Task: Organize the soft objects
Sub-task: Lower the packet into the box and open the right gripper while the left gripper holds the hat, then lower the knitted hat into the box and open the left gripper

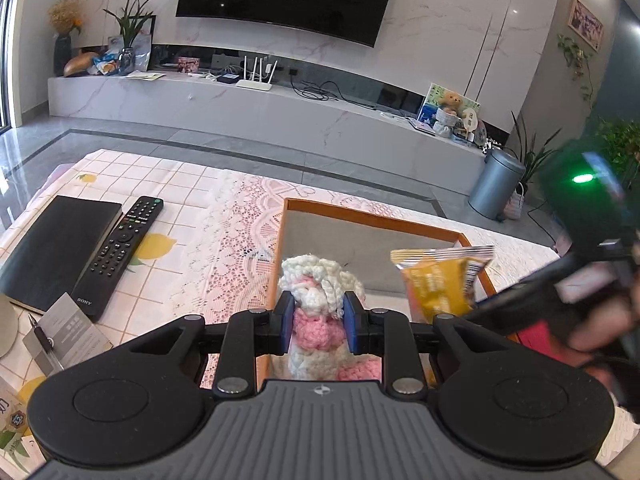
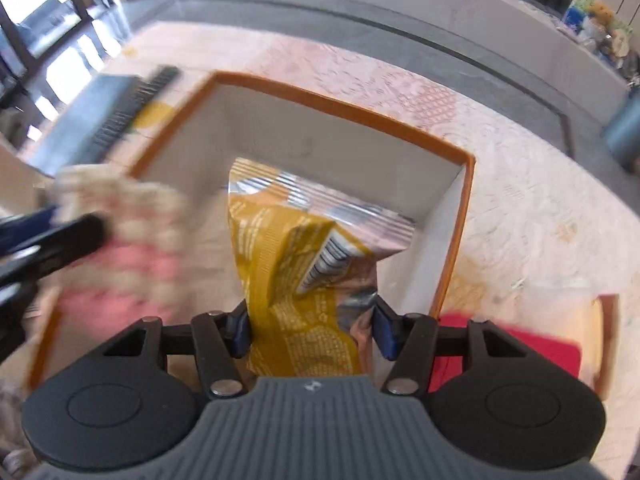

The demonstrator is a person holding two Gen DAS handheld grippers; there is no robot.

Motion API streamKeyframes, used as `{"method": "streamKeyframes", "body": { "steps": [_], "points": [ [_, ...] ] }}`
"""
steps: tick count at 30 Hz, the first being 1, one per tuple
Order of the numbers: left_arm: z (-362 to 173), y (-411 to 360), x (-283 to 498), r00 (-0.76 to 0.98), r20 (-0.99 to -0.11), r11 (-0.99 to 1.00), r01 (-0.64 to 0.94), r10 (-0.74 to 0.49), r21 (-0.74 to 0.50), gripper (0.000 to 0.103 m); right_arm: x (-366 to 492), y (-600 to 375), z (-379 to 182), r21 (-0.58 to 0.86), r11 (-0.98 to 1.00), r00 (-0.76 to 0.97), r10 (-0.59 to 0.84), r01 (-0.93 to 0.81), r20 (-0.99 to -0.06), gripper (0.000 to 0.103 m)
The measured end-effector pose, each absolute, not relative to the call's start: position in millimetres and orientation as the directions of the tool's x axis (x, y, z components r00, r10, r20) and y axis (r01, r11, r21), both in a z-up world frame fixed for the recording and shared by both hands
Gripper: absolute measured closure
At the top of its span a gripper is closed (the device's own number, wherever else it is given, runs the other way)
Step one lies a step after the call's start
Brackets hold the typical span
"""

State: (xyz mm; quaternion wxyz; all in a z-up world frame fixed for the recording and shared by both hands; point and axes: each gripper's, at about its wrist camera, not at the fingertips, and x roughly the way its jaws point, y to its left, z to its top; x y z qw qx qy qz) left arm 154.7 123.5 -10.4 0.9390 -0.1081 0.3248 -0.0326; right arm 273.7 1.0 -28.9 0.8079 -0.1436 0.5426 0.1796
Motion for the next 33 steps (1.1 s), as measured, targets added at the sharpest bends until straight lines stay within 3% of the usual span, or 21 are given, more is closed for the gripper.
{"method": "streamKeyframes", "body": {
  "steps": [12,13,14,18,22,25,28,33],
  "points": [
    [-16.0,113.4,157.6,0.767,-0.631,0.976,-0.027,-0.118,-0.215,0.074,289.1,32.3,-61.7,-0.228,0.86,0.39,-0.036,-0.457,-0.92,0.043],
    [-15.4,112.8,157.1,0.769,-0.629,0.976,-0.028,-0.116,-0.215,0.074,287.6,33.0,-61.8,-0.24,0.854,0.404,-0.039,-0.461,-0.914,0.037],
    [-14.6,112.3,157.0,0.772,-0.625,0.976,-0.028,-0.115,-0.214,0.074,286.6,32.9,-60.9,-0.263,0.85,0.423,-0.052,-0.456,-0.904,0.022],
    [-8.7,106.4,161.0,0.796,-0.594,0.98,-0.013,-0.111,-0.199,0.074,272.6,26.7,-44.6,-0.329,0.839,0.532,-0.056,-0.434,-0.845,0.019],
    [-5.5,99.8,165.1,0.811,-0.566,0.971,0.007,-0.145,-0.239,0.074,244.2,-0.2,-12.4,-0.283,0.873,0.64,0.042,-0.397,-0.768,0.005],
    [-6.5,91.7,167.9,0.815,-0.556,0.968,0.026,-0.164,-0.248,0.074,220.0,-23.2,-0.7,-0.27,0.88,0.678,0.076,-0.39,-0.731,0.005],
    [-10.3,78.7,175.9,0.79,-0.59,0.98,0.07,-0.167,-0.184,0.074,192.4,-48.1,-1.9,-0.244,0.895,0.714,0.11,-0.374,-0.691,0.005],
    [-25.7,68.5,203.3,0.701,-0.679,0.975,0.129,-0.218,-0.18,0.074,174.6,-82.3,-26.1,-0.056,0.938,0.689,0.211,-0.343,-0.693,0.005]
  ]
}}
